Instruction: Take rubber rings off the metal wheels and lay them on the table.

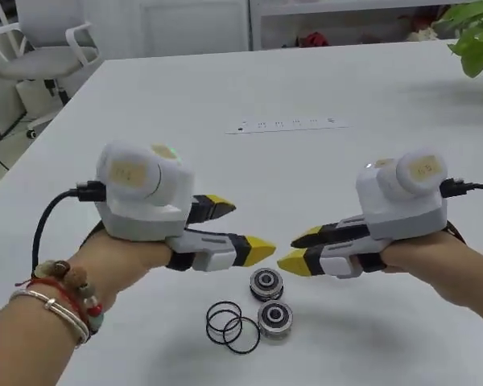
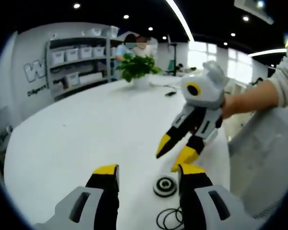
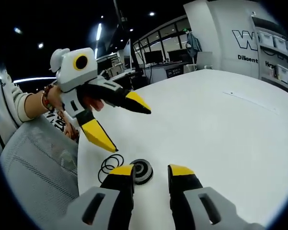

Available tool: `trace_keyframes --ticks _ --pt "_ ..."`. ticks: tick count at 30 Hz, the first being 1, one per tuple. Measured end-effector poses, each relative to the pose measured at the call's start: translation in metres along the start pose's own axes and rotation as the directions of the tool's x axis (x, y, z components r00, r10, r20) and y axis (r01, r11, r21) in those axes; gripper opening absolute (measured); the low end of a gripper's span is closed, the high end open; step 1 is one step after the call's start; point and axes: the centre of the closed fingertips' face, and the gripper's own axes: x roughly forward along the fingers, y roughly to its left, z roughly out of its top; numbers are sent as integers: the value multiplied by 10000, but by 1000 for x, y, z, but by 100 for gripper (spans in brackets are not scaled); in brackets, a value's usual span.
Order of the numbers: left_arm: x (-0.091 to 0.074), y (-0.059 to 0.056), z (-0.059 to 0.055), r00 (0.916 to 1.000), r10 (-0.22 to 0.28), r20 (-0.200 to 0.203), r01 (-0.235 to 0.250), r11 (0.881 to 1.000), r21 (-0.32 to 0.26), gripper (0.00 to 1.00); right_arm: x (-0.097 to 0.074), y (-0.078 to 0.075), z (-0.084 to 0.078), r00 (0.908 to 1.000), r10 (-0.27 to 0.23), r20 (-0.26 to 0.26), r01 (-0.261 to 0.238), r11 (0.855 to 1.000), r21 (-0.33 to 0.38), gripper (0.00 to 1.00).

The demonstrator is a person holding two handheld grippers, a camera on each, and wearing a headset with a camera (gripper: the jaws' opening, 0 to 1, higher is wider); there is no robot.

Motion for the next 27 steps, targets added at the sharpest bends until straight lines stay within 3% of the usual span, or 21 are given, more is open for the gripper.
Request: trace_keyframes --ticks 5,11,14,19,21,23,27 --pt "8 -10 -2 9992 -404 44 401 9977 542 45 6 6 -16 9971 290 -702 -310 9991 -285 22" --pt "15 -19 -19 9955 -861 -395 892 9924 850 35 14 15 -31 9911 551 -1213 -592 9978 -310 22" --pt "18 -22 -25 9943 -950 -484 984 9924 737 33 15 15 -29 9915 590 -1160 -625 9977 -262 19" --pt "24 -26 -40 9906 -953 -986 1030 9918 757 27 14 13 -29 9922 532 -1130 -559 9982 -209 20" --pt "26 -32 -44 9865 -1179 -1134 1274 9886 800 26 14 14 -30 9915 507 -1200 -544 9981 -280 19" --pt "27 -33 -44 9861 -1187 -1160 1300 9869 951 25 16 15 -37 9876 444 -1509 -524 9974 -491 18" --pt "27 -33 -44 9859 -1210 -1160 1319 9871 908 24 17 16 -34 9890 465 -1407 -555 9966 -612 17"
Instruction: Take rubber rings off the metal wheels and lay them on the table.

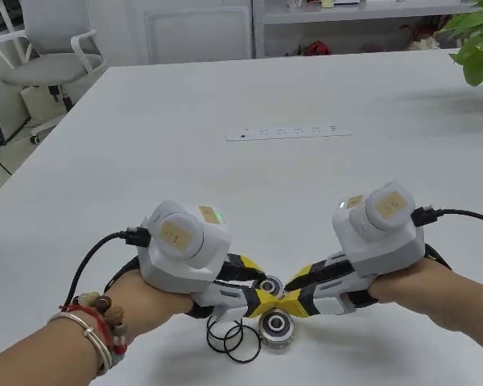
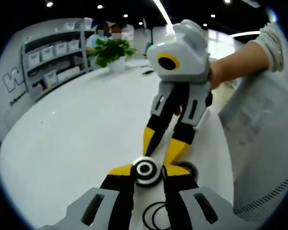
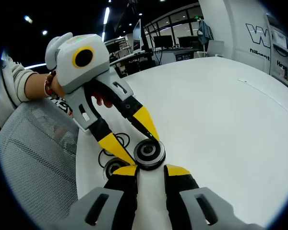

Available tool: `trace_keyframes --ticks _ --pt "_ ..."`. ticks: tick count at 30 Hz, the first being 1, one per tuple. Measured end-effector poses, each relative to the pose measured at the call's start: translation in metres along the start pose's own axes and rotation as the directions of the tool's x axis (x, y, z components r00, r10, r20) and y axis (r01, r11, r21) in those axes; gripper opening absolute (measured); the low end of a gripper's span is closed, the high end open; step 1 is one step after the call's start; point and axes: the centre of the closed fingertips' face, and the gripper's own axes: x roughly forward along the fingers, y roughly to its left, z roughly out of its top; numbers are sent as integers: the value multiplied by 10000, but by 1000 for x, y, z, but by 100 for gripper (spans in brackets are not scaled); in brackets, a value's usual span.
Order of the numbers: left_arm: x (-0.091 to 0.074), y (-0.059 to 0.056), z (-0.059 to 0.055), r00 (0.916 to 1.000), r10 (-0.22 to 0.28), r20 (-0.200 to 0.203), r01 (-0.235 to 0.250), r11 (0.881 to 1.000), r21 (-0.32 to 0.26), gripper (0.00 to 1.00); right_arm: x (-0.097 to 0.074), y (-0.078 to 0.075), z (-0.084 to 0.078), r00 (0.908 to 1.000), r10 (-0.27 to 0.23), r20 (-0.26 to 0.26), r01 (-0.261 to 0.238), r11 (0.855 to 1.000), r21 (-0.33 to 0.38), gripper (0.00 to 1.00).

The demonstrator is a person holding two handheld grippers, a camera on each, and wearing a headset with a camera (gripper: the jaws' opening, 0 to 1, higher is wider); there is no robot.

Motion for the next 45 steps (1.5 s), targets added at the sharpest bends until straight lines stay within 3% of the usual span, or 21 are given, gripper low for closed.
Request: trace_keyframes --ticks 6,9,19,22,27,32,38,45 --pt "-1 4 0 9996 155 219 -144 9988 -466 20 -1 1 0 10000 -9 78 9 10000 -27 17" --pt "-1 6 -3 9997 223 108 -218 9988 -443 14 -1 1 0 10000 -30 95 31 9999 -116 16" --pt "-1 6 -1 9990 297 337 -283 9987 -421 14 -1 0 -4 9999 -105 9 105 9986 -511 9" --pt "-2 6 -1 9988 328 357 -311 9985 -456 14 -2 -2 -3 9998 -181 68 186 9970 -754 1" --pt "-3 6 -2 9986 327 418 -306 9983 -488 14 0 -5 -2 9997 -251 -46 246 9962 -830 0" --pt "-3 7 -2 9983 347 475 -321 9980 -540 14 0 -13 -2 9984 -529 -180 536 9978 393 0" --pt "-4 7 -2 9981 372 499 -342 9976 -600 14 -3 -16 -2 9987 -517 -40 517 9858 1599 0" --pt "-4 7 -3 9977 363 581 -326 9975 -633 14 -6 -17 3 9984 -405 397 271 9559 2924 0"
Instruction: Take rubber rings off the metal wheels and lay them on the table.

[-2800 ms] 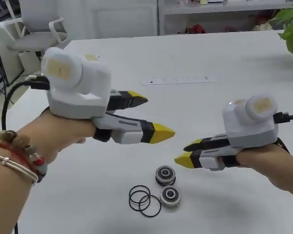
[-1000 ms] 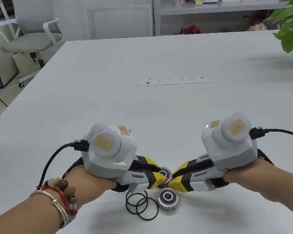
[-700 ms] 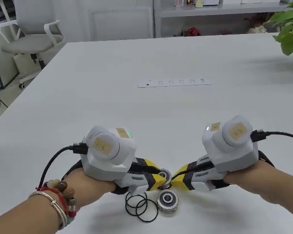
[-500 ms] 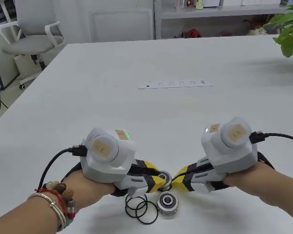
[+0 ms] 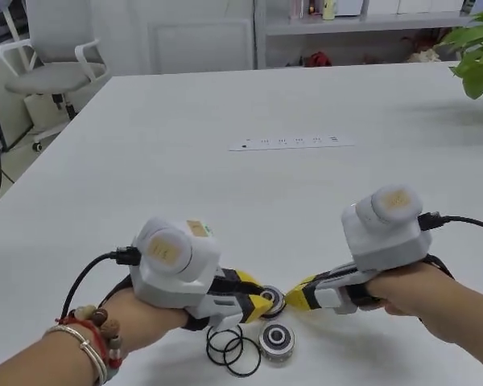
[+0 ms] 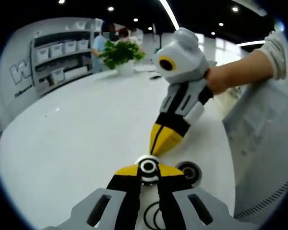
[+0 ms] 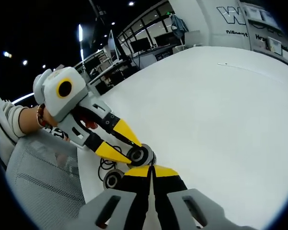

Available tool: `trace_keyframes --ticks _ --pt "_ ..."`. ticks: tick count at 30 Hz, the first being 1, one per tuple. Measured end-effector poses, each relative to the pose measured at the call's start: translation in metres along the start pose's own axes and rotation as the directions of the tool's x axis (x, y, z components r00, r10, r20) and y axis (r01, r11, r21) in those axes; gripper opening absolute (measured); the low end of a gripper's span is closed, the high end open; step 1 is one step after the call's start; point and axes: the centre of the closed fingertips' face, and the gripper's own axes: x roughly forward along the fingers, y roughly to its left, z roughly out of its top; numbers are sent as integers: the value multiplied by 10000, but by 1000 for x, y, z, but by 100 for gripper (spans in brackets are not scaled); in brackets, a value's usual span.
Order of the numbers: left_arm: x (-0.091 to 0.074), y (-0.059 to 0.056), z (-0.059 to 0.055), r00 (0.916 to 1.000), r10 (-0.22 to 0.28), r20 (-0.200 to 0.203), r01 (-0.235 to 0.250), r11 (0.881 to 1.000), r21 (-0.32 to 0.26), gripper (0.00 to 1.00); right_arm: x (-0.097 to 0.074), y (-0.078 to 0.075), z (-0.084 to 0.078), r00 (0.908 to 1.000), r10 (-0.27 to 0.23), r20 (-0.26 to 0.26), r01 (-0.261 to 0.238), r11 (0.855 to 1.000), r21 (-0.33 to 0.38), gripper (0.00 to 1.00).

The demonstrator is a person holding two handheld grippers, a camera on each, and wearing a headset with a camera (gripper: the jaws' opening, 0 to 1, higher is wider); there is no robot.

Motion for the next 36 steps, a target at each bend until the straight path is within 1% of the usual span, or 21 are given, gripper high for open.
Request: trace_keyframes --ticks 3,4,5,9,11,12,13,22,36 --pt "0 0 0 10000 -4 33 4 10000 -9 14 0 1 1 9998 134 133 -143 9979 635 0" --pt "0 0 0 10000 -4 46 4 10000 -13 14 -1 3 3 9993 244 277 -268 9953 932 0" --pt "0 0 0 10000 -4 51 5 10000 -20 14 -2 3 4 9992 238 331 -275 9929 1154 0" --pt "0 0 0 10000 8 76 -7 10000 -47 14 -2 5 4 9995 194 239 -215 9955 923 0" --pt "0 0 0 10000 33 75 -33 10000 -27 14 -1 5 5 9995 198 233 -220 9950 971 0" --pt "0 0 0 10000 36 76 -36 10000 -30 14 -1 8 6 9991 311 301 -341 9937 1063 0" --pt "0 0 0 10000 27 67 -27 10000 -23 14 -1 7 5 9994 249 246 -275 9934 1111 0" --pt "0 0 0 9999 63 128 -63 10000 -23 14 -1 12 6 9994 281 191 -300 9942 1031 0" --pt "1 0 1 9998 80 163 -80 10000 4 14 -1 13 8 9993 351 164 -365 9945 980 0"
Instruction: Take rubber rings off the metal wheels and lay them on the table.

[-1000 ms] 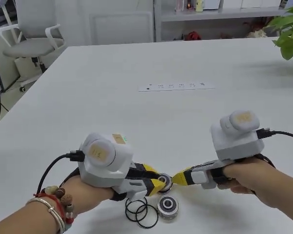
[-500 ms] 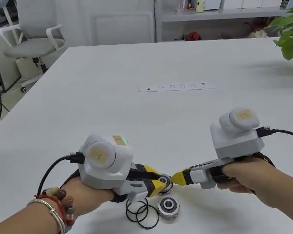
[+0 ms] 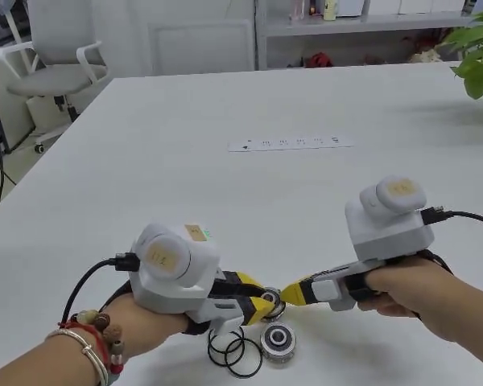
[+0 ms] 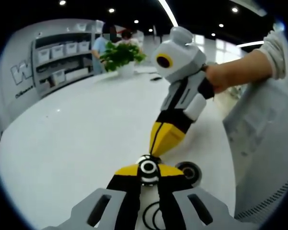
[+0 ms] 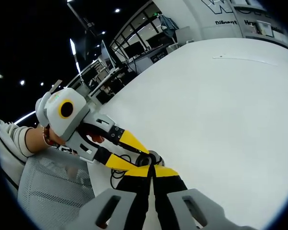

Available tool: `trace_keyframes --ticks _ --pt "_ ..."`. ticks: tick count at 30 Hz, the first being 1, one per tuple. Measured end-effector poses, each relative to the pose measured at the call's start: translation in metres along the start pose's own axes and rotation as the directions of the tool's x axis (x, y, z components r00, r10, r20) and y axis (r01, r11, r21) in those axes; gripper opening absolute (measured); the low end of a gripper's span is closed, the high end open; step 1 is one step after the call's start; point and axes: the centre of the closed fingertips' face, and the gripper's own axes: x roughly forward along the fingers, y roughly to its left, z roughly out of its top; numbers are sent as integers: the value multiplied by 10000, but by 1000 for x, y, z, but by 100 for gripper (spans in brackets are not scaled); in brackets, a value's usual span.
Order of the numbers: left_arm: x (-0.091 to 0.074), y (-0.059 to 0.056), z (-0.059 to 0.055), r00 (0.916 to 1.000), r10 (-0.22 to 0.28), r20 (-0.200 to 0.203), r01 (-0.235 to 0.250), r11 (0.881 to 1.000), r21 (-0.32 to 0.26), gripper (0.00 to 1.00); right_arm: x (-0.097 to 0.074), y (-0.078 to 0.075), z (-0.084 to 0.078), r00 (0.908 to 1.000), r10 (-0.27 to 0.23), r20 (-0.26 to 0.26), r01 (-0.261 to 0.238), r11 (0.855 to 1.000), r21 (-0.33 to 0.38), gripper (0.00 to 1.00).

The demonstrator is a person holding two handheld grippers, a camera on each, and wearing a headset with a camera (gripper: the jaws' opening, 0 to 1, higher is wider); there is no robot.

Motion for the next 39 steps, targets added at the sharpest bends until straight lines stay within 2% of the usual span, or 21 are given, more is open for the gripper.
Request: trace_keyframes --ticks 14,15,16,17,18,19,20,22,23,25,29,31,32,39 --pt "0 0 -1 10000 5 27 -5 10000 -7 14 1 5 3 9998 187 68 -186 9998 -98 0" --pt "0 0 0 10000 7 44 -7 10000 -11 14 1 27 20 9844 1399 1067 -1442 9890 333 0" --pt "0 0 0 10000 10 48 -10 10000 -9 14 -4 37 37 9649 1888 1826 -2113 9709 1130 0" --pt "0 -1 0 10000 12 54 -12 10000 -9 14 -5 36 44 9637 1775 1995 -2013 9738 1061 0" --pt "0 -1 0 10000 12 63 -12 10000 -13 14 -7 31 49 9689 1369 2063 -1476 9883 373 0" --pt "0 0 0 10000 12 77 -12 10000 -19 14 -8 29 49 9735 1166 1966 -1215 9925 129 0" --pt "0 0 0 10000 11 91 -11 10000 -31 14 -8 26 46 9790 963 1798 -968 9953 -60 0" --pt "0 0 0 9999 12 119 -12 10000 -40 14 -7 2 30 9938 8 1110 52 9985 -537 0" --pt "0 0 0 9999 13 123 -13 10000 -43 14 -6 -1 26 9955 -105 943 168 9977 -662 0" --pt "0 0 0 9999 18 120 -17 10000 -40 14 -4 -6 7 9994 -340 109 351 9928 -1143 0" --pt "0 0 0 9999 18 123 -17 10000 -34 14 2 -5 0 9992 -349 -179 320 9895 -1408 0" --pt "0 0 0 9999 16 123 -15 10000 -31 14 3 -3 -2 9985 -440 -321 376 9837 -1761 0" --pt "0 -1 0 9999 13 124 -12 10000 -30 14 3 -1 1 9992 -364 -152 327 9804 -1942 0" --pt "0 -1 -1 9999 8 132 -8 10000 -31 14 1 -3 0 9985 -491 -250 438 9823 -1819 1"
